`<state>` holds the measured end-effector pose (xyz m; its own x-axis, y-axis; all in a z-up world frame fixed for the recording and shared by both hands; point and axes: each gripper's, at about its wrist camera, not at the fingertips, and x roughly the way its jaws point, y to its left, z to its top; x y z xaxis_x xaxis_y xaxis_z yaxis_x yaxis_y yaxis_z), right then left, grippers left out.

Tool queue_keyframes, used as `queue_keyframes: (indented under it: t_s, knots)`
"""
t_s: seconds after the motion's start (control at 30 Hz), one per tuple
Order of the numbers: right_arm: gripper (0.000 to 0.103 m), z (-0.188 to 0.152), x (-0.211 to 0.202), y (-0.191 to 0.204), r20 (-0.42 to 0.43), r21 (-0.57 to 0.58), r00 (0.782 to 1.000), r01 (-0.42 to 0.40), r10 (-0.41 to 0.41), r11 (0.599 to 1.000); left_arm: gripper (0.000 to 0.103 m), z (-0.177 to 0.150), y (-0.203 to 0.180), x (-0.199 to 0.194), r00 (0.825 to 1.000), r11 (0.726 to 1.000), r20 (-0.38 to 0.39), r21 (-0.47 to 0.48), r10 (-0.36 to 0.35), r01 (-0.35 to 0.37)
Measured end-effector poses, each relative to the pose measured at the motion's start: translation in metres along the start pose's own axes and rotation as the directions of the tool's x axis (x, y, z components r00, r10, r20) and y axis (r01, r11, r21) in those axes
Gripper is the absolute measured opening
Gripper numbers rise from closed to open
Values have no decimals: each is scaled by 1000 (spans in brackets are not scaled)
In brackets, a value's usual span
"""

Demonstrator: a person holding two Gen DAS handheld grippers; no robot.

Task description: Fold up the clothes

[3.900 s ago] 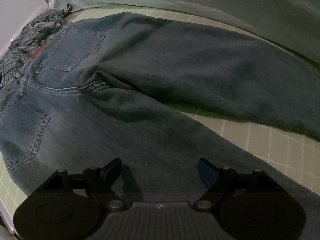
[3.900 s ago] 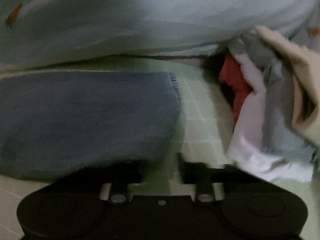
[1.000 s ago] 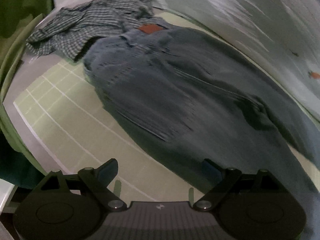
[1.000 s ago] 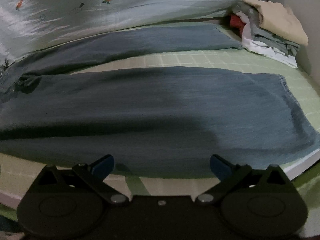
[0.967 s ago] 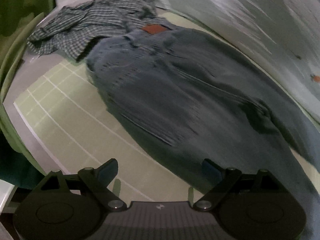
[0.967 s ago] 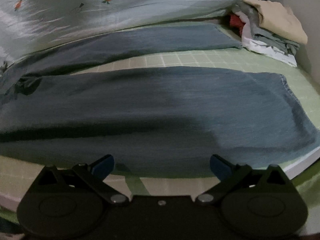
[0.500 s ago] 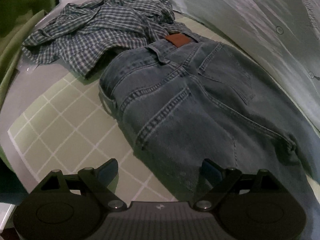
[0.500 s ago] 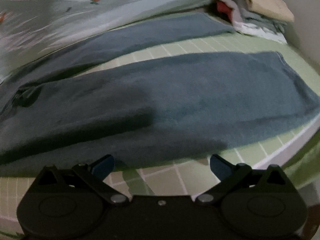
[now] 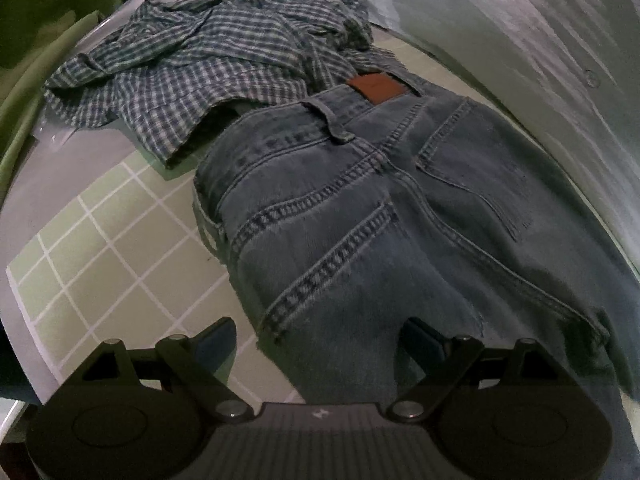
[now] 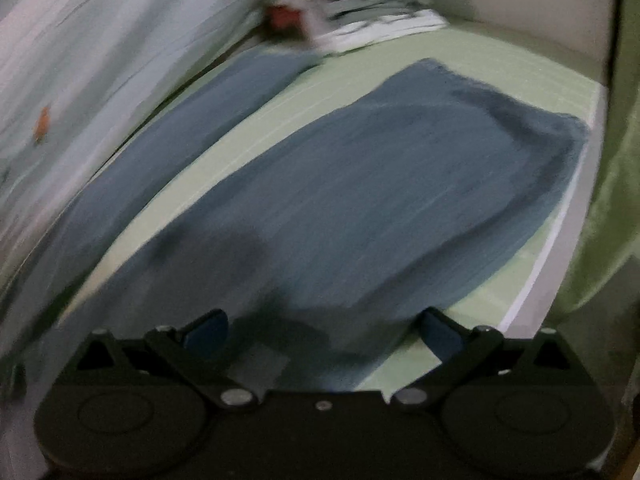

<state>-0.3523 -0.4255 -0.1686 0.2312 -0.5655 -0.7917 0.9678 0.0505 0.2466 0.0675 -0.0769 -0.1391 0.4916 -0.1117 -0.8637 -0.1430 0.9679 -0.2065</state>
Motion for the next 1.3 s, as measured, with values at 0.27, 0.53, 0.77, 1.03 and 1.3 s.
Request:
queue_keyframes:
  t_s: [0.27, 0.53, 0.77, 1.03, 1.3]
  knots:
    - [98, 37, 17, -31, 58, 225, 988, 125, -141, 966, 89, 14, -3, 13, 999, 996, 11, -85, 37, -36]
    - [5, 55, 18, -62, 35, 369, 992, 101, -123, 924, 37, 18, -7, 12, 1000, 997, 19, -77, 9, -7]
    - [4, 67, -17, -69, 143, 346, 990, -57, 8, 937, 16, 15, -1, -14, 995, 985, 74, -154, -63, 73]
    - [4, 128, -113, -55, 356, 193, 910, -295, 214, 936, 14, 4, 14, -111, 975, 954, 200, -258, -99, 150]
    - [4, 159, -82, -28, 343, 77, 901, -309, 266, 948, 14, -14, 0, -125, 975, 958, 222, -273, -31, 92]
